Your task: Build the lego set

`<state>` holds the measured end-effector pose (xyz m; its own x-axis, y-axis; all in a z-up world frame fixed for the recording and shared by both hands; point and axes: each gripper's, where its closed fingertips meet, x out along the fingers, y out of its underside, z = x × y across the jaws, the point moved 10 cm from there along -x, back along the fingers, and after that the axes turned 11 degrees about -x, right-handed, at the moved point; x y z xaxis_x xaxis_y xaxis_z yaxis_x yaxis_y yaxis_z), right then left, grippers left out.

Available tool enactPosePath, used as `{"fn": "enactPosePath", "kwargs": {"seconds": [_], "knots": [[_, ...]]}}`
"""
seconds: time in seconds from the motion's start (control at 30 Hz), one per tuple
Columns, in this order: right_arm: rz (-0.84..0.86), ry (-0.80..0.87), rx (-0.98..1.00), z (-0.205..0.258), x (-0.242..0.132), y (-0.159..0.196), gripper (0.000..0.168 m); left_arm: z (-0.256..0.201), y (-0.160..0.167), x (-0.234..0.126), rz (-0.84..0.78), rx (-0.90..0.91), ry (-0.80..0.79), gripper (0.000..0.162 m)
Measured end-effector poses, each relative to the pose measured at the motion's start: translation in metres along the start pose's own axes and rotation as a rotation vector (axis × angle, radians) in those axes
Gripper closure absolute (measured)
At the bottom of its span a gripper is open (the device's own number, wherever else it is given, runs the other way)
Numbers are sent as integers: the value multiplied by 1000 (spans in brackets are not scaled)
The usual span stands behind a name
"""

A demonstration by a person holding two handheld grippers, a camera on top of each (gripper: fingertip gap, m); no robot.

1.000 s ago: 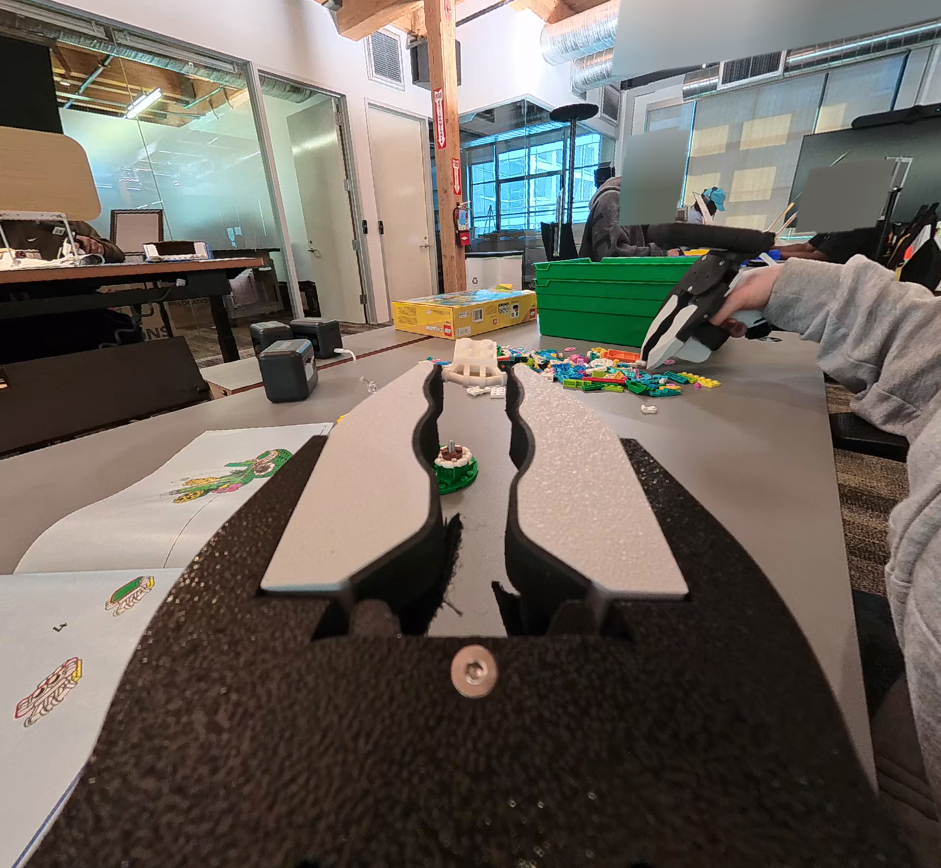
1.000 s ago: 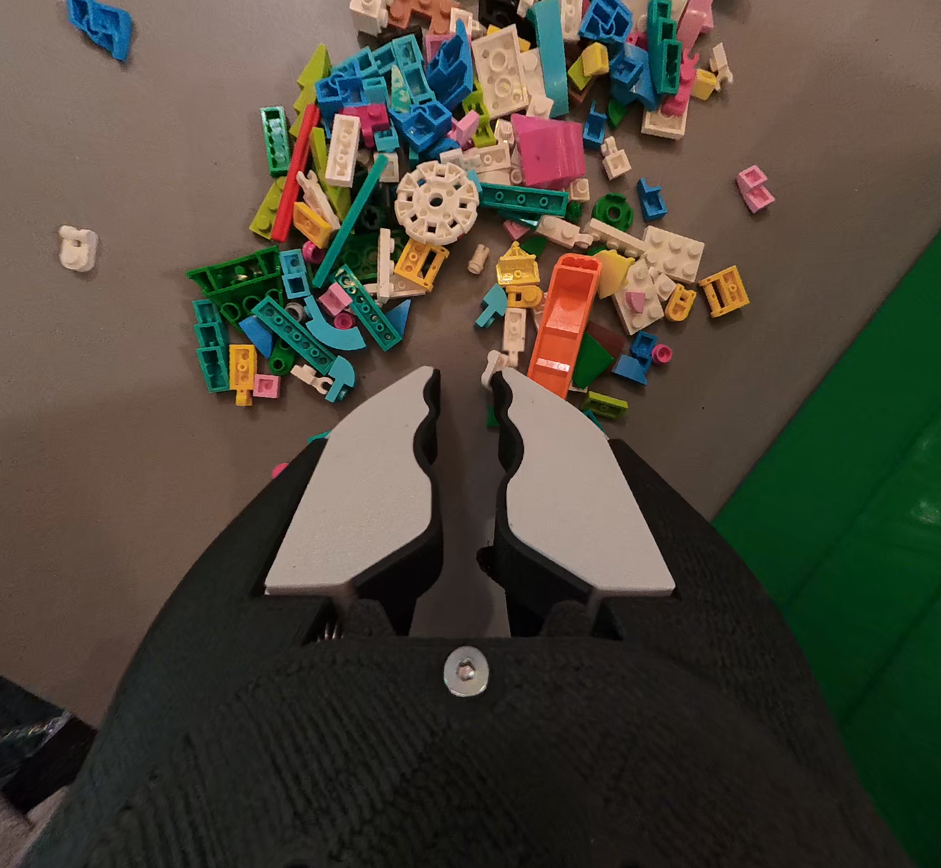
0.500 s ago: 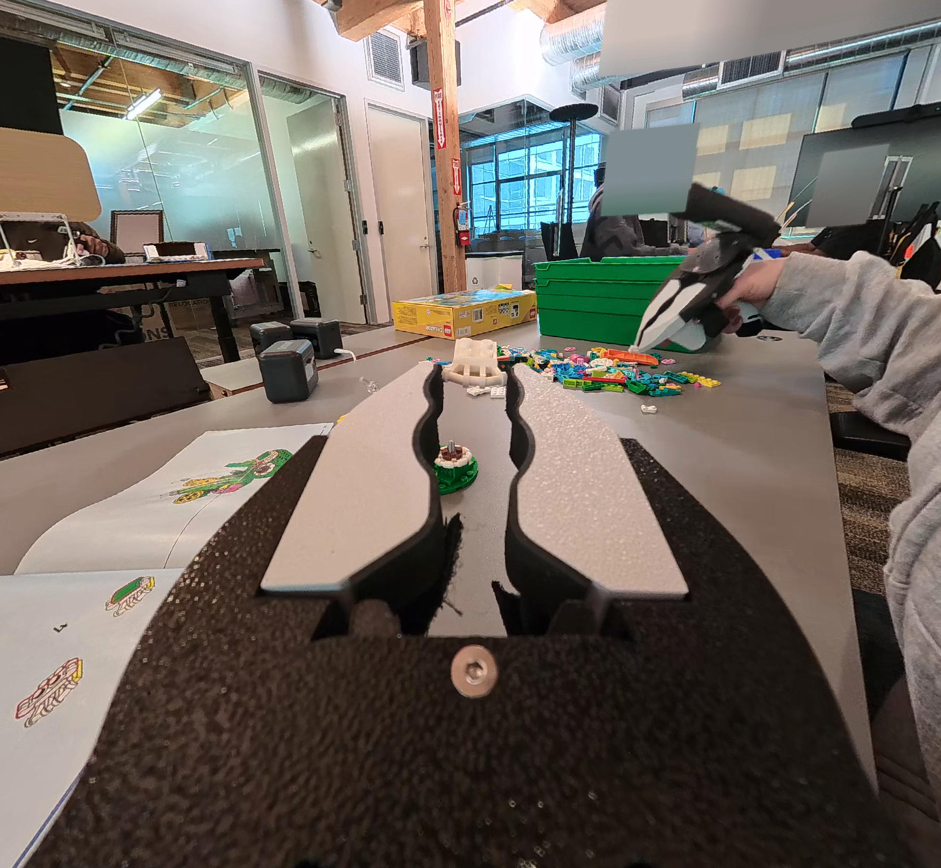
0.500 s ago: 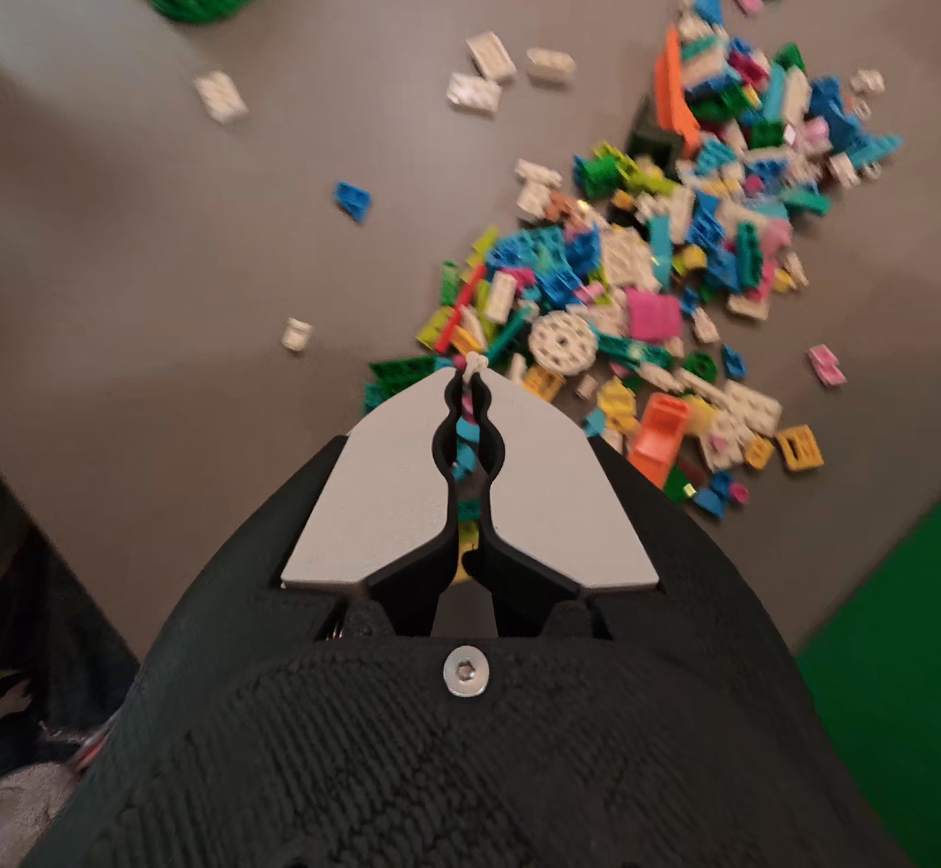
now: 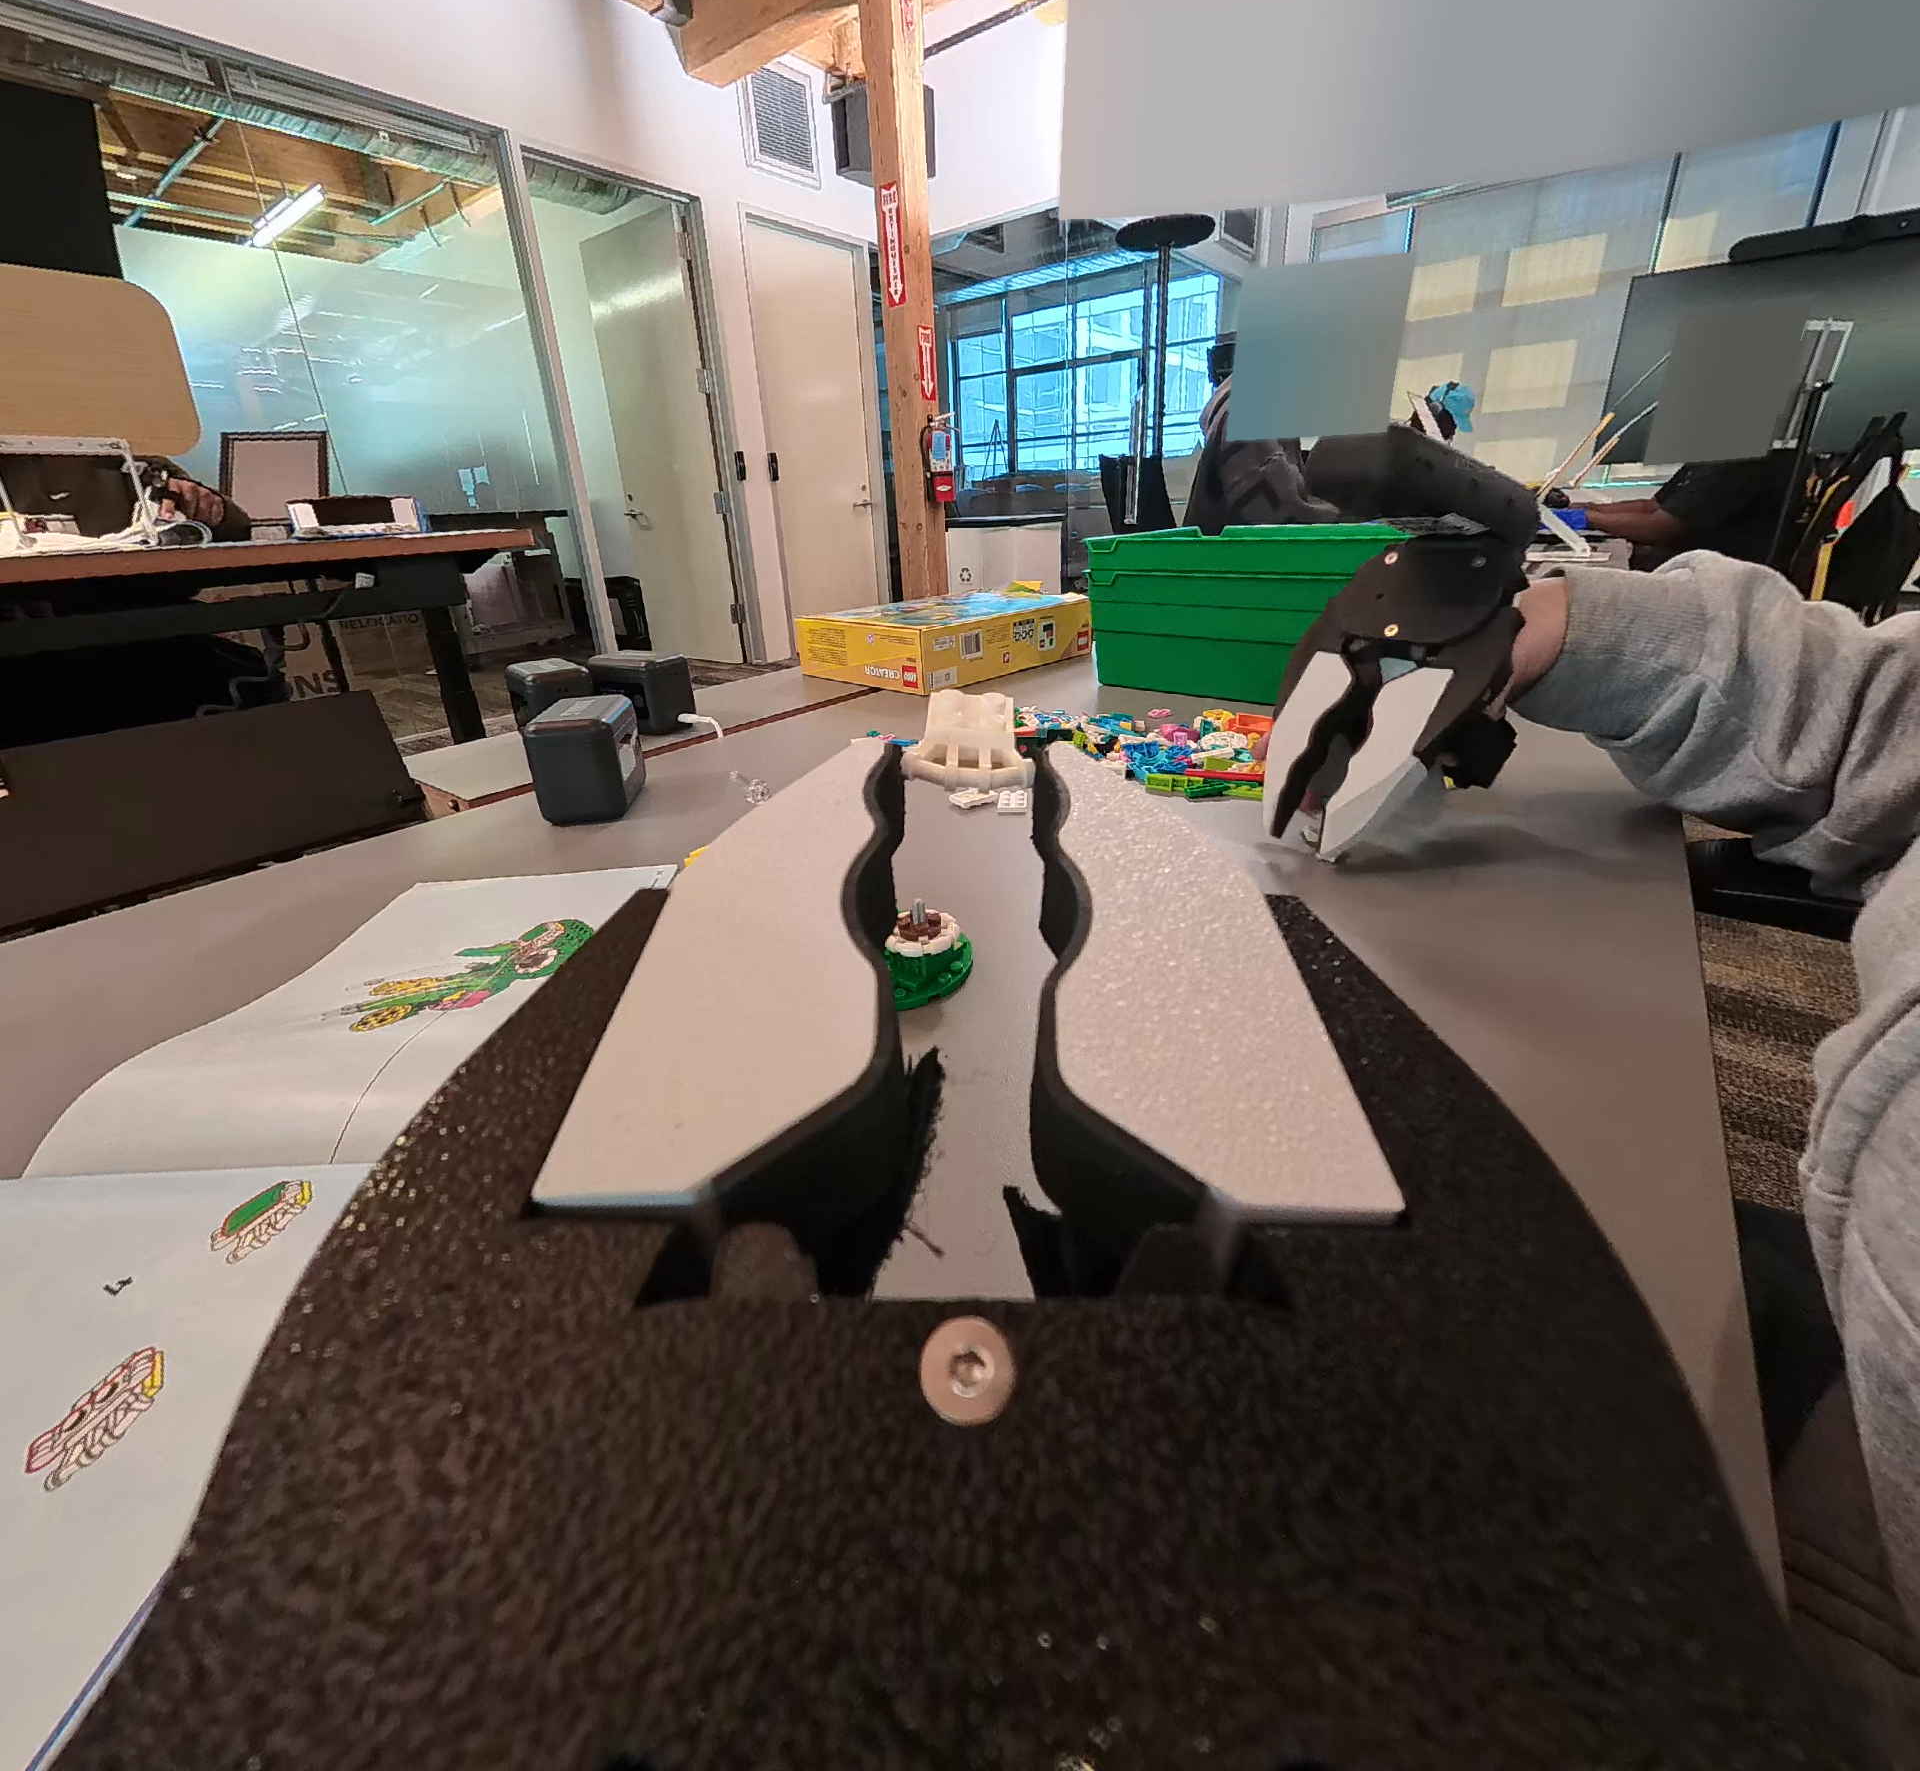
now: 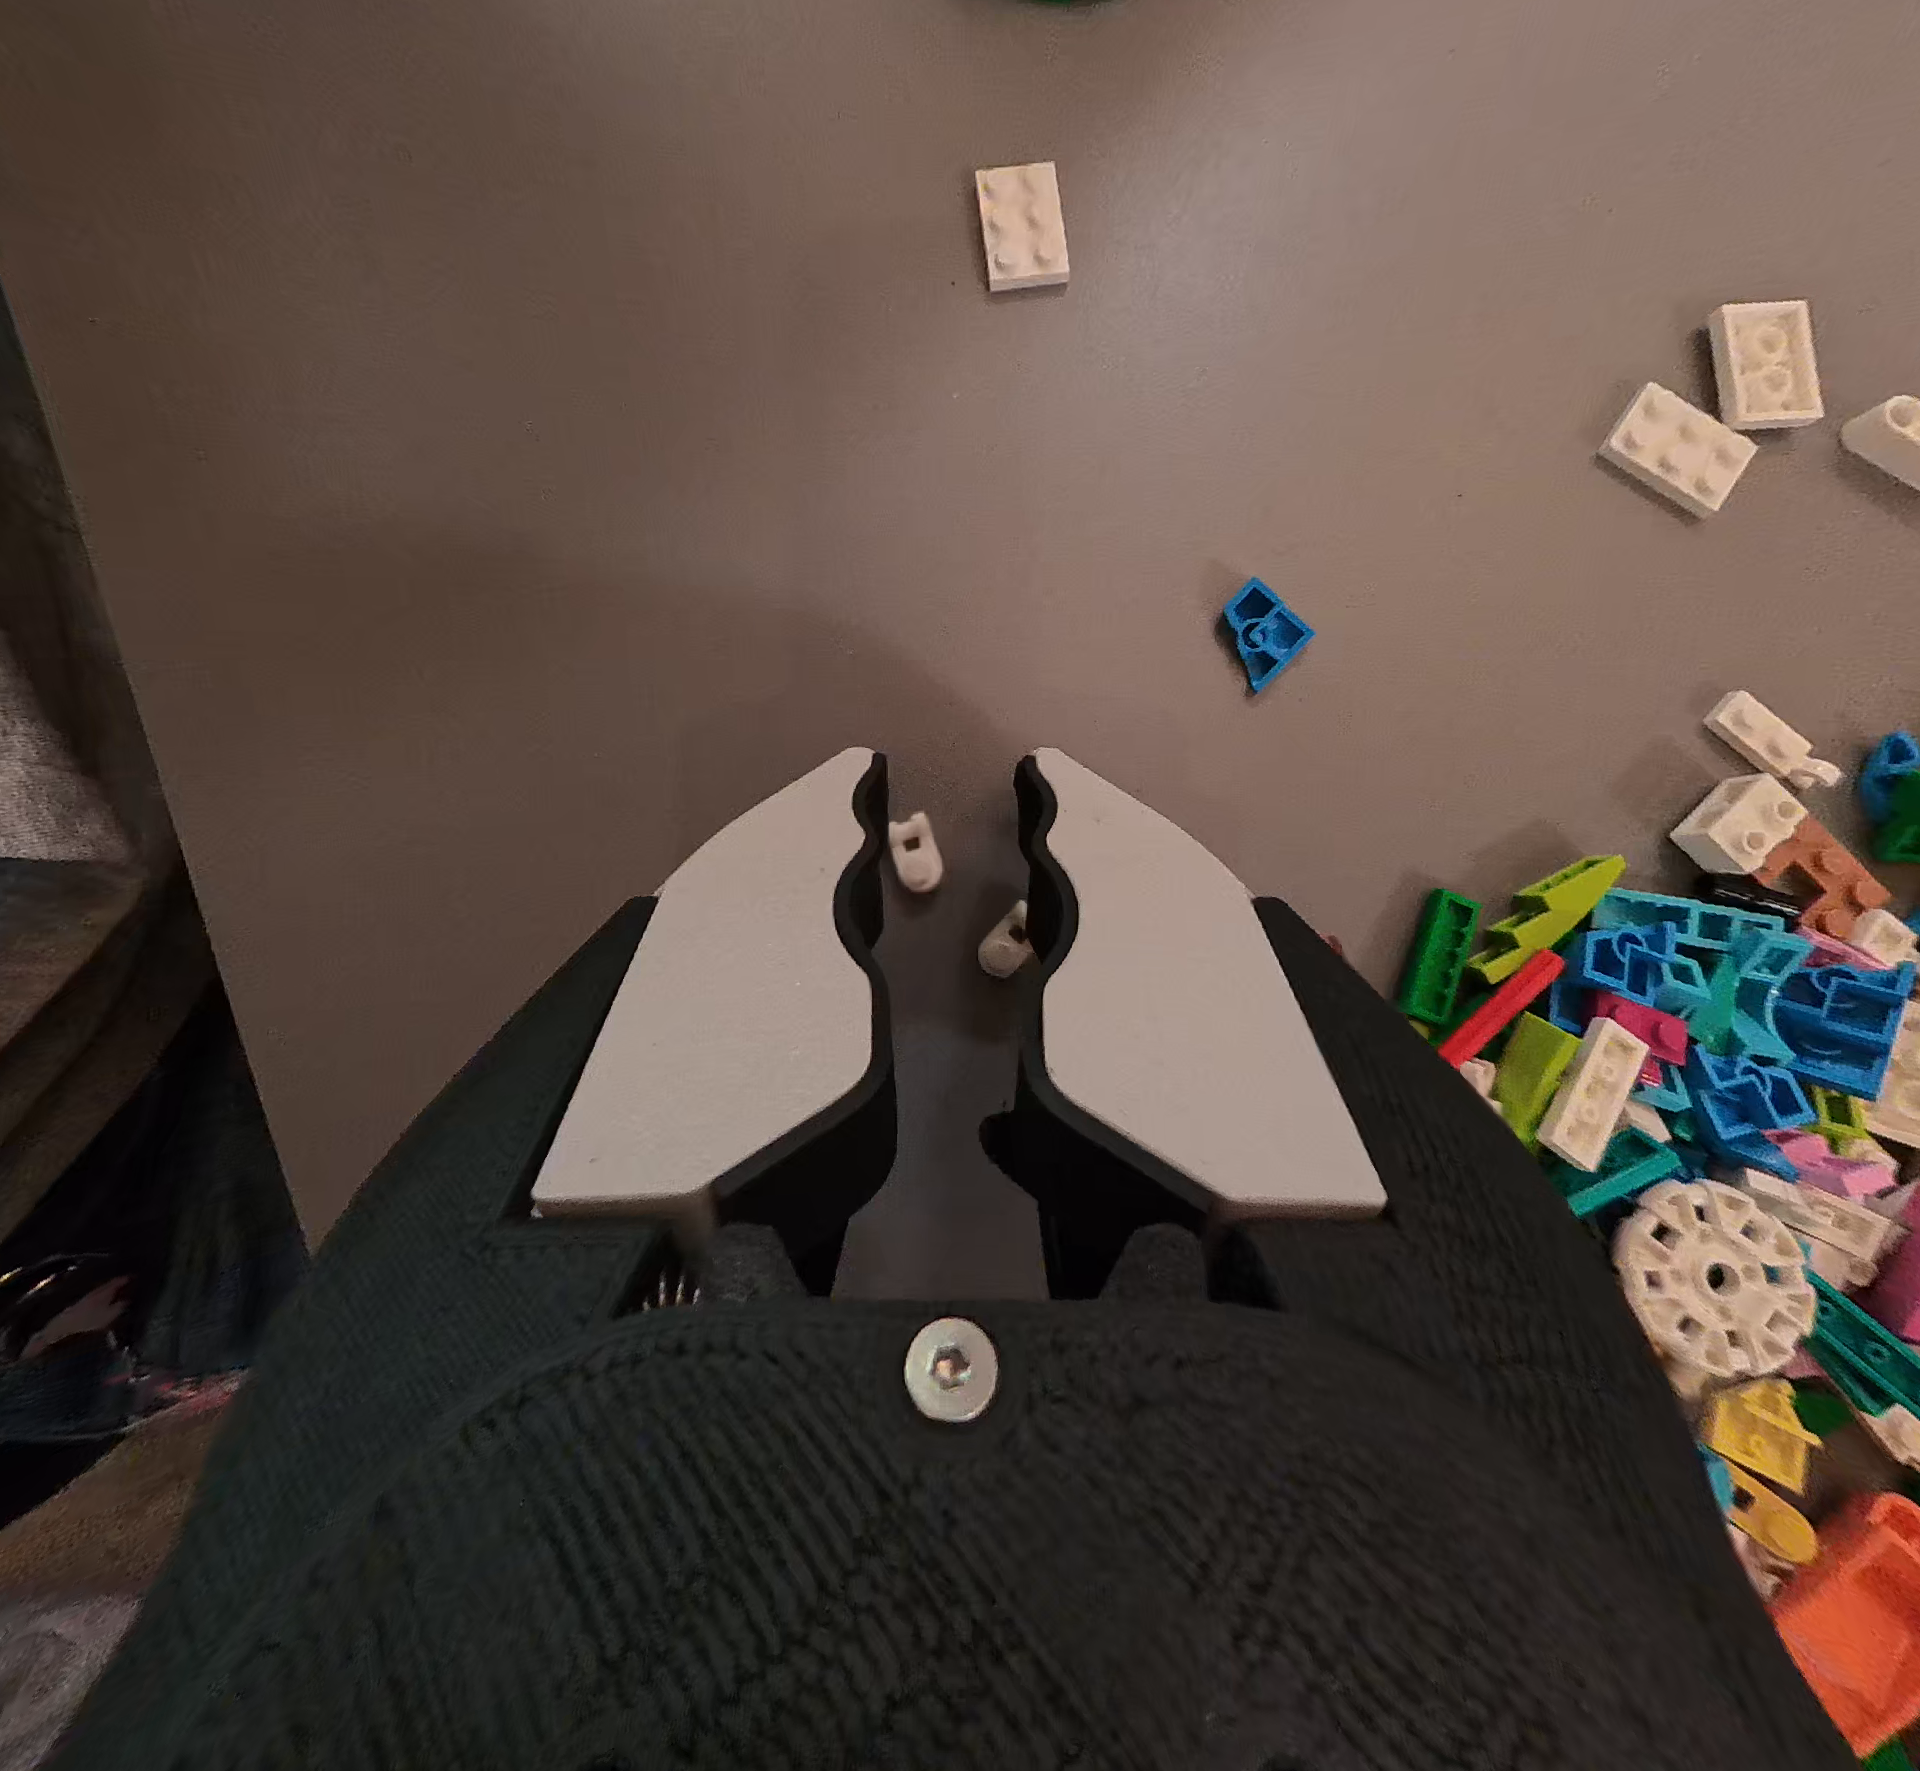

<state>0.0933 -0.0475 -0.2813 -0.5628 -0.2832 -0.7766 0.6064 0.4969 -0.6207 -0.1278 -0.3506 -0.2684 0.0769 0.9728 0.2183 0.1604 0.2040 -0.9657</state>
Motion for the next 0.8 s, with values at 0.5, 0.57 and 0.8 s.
{"fn": "enactPosePath", "kwargs": {"seconds": [0.5, 0.57, 0.8], "knots": [[43, 51, 37, -1, -27, 0, 144, 3, 1, 2, -7, -16, -5, 139], [29, 61, 47, 2, -26, -4, 144, 3, 1, 1, -12, -13, -3, 139], [-80, 237, 107, 24, -29, -16, 144, 2, 1, 0, -20, -10, 8, 139]]}}
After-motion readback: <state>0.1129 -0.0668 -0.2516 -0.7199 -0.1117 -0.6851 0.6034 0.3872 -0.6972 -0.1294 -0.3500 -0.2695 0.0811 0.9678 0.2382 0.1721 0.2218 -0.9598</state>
